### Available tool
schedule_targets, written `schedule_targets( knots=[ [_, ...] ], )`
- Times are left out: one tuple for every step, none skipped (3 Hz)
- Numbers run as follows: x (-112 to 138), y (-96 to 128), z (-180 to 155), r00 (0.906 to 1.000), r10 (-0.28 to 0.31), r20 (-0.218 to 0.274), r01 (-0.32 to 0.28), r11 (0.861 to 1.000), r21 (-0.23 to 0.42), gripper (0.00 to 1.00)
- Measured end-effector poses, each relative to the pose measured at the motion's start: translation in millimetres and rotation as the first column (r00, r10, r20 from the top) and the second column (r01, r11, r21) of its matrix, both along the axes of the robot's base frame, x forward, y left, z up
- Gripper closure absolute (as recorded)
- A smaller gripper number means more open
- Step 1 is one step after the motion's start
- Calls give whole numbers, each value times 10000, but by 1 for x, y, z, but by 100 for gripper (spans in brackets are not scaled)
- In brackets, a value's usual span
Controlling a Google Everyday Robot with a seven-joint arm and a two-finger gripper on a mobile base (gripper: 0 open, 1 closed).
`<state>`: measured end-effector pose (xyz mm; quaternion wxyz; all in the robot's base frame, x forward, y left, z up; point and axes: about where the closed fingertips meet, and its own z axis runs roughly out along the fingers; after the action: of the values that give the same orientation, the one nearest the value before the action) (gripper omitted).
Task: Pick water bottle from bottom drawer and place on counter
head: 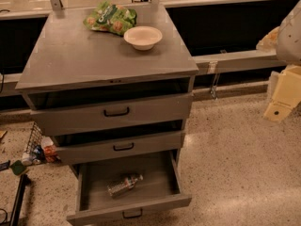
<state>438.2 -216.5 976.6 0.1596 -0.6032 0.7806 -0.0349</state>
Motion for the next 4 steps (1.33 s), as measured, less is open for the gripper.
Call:
schedule_targets(
  knots=[
    [0,0,0,10000,0,2,0,10000,0,0],
    [6,9,-22,9998,144,-134,-139,9992,376,0],
    [19,39,-90,9939,1091,-165,-1052,9820,1567,0],
    [44,72,-147,9738,2262,243,-2261,9500,2153,0]
  ],
)
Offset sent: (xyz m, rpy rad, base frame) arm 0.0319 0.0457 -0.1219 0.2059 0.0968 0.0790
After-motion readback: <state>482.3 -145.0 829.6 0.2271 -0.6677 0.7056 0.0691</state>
